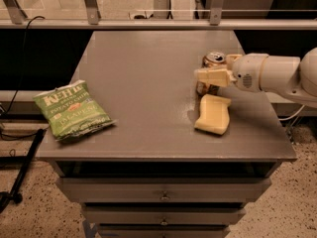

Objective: Move orange can near sponge

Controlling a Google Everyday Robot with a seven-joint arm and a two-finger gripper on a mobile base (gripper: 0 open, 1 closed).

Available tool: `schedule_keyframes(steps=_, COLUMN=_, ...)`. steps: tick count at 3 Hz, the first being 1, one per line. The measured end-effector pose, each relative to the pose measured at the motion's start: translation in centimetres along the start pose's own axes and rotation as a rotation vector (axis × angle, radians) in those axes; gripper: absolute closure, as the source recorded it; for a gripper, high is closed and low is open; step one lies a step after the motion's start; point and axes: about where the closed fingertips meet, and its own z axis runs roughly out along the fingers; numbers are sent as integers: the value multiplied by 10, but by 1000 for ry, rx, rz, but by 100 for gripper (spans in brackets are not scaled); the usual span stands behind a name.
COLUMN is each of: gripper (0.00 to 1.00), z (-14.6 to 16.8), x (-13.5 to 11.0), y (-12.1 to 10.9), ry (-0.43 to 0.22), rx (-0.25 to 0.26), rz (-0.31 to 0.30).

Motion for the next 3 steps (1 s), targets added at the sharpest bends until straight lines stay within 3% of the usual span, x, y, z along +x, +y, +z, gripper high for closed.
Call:
schedule_keyframes(steps=1, gripper=0, z=-14, x=-3, y=-2, ry=0, rx=10, rz=-24)
schedule_keyframes(steps=2, gripper=0, z=-39, x=0, y=-10, ry=-10, rx=17, rz=-49)
schedule_keyframes(steps=3, gripper=0, z=-87, x=16, y=-36, ry=-35, rx=40, rz=-76)
